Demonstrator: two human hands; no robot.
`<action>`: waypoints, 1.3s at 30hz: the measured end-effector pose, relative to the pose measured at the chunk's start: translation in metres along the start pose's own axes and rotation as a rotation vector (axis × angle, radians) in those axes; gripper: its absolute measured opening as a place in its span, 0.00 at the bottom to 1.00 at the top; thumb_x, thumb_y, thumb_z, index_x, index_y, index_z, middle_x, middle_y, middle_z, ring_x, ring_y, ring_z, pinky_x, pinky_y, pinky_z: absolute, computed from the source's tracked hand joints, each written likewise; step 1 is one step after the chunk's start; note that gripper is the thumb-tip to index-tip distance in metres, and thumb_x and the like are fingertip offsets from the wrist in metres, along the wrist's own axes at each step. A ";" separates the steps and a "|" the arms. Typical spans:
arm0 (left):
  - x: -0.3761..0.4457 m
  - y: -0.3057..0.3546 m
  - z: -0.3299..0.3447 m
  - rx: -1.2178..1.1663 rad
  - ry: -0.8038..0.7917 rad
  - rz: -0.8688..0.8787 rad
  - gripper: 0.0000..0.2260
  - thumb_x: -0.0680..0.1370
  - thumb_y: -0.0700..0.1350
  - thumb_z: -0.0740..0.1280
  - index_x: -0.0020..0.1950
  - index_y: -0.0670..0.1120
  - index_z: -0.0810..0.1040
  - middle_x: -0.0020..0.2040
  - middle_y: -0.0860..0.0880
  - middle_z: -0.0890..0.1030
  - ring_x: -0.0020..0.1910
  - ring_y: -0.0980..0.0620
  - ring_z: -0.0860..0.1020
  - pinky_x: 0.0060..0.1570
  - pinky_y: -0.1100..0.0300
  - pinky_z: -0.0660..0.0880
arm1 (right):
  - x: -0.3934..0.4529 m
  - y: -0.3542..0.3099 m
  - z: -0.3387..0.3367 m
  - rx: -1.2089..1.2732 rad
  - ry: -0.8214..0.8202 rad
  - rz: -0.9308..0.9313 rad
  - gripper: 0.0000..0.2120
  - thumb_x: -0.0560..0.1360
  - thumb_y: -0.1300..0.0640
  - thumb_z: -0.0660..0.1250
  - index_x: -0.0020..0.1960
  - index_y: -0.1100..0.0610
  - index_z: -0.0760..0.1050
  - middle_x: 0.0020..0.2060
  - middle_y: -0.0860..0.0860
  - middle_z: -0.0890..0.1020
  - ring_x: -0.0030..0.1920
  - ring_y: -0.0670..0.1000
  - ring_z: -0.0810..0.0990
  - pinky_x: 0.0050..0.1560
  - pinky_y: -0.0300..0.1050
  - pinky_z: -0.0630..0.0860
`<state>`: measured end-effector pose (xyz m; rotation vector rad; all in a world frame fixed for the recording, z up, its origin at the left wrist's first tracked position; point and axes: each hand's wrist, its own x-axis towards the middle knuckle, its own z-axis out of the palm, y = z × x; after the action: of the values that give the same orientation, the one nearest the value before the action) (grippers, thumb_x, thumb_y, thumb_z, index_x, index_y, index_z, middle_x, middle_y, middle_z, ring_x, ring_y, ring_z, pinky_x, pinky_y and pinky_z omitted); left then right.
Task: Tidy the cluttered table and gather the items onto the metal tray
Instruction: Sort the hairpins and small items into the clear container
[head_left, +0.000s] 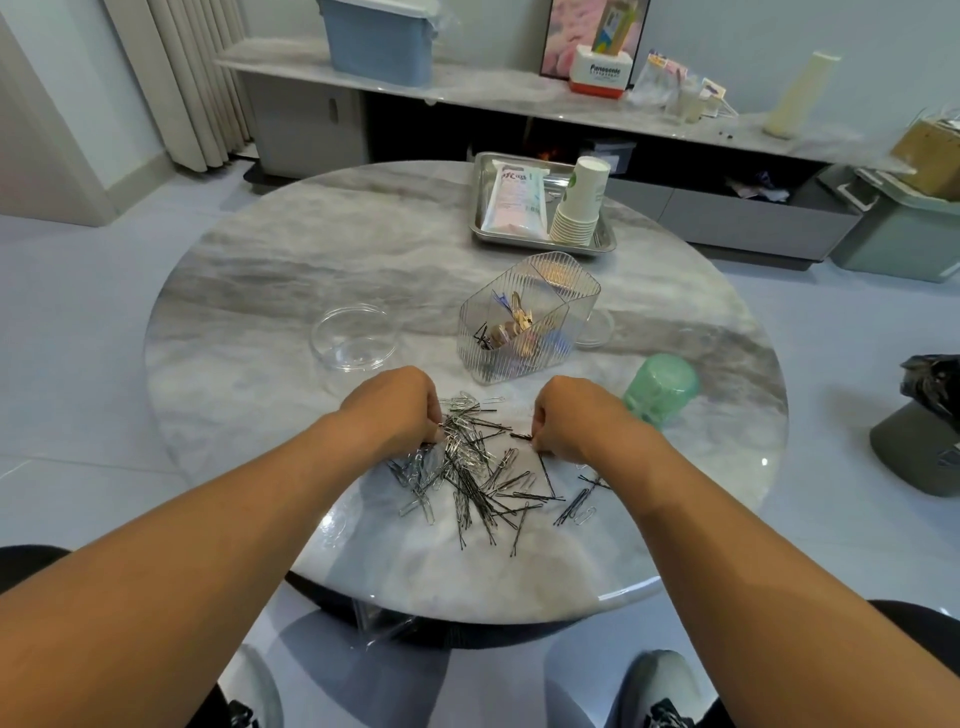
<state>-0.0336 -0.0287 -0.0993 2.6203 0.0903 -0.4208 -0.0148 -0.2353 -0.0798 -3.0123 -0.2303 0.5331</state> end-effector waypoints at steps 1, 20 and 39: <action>0.001 0.000 0.000 0.002 -0.011 0.005 0.07 0.73 0.46 0.78 0.40 0.52 0.81 0.40 0.53 0.83 0.44 0.50 0.81 0.48 0.55 0.78 | 0.000 0.000 -0.001 0.035 -0.016 0.003 0.04 0.75 0.61 0.73 0.49 0.57 0.81 0.47 0.53 0.84 0.48 0.55 0.83 0.52 0.51 0.82; 0.008 -0.001 -0.018 -0.459 -0.011 -0.078 0.10 0.69 0.37 0.81 0.46 0.42 0.84 0.38 0.45 0.85 0.38 0.49 0.83 0.50 0.53 0.81 | 0.000 -0.007 -0.006 0.420 0.031 -0.083 0.17 0.74 0.61 0.76 0.62 0.55 0.80 0.50 0.52 0.84 0.49 0.50 0.81 0.50 0.42 0.74; -0.003 0.015 -0.001 0.082 -0.026 0.041 0.12 0.72 0.43 0.77 0.32 0.45 0.79 0.29 0.49 0.79 0.31 0.49 0.75 0.37 0.58 0.73 | 0.005 -0.013 -0.001 0.102 -0.132 -0.119 0.15 0.81 0.57 0.69 0.37 0.57 0.70 0.36 0.53 0.75 0.38 0.54 0.72 0.36 0.43 0.69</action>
<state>-0.0341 -0.0409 -0.0907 2.6911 0.0109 -0.4532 -0.0116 -0.2220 -0.0789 -2.8458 -0.3756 0.7101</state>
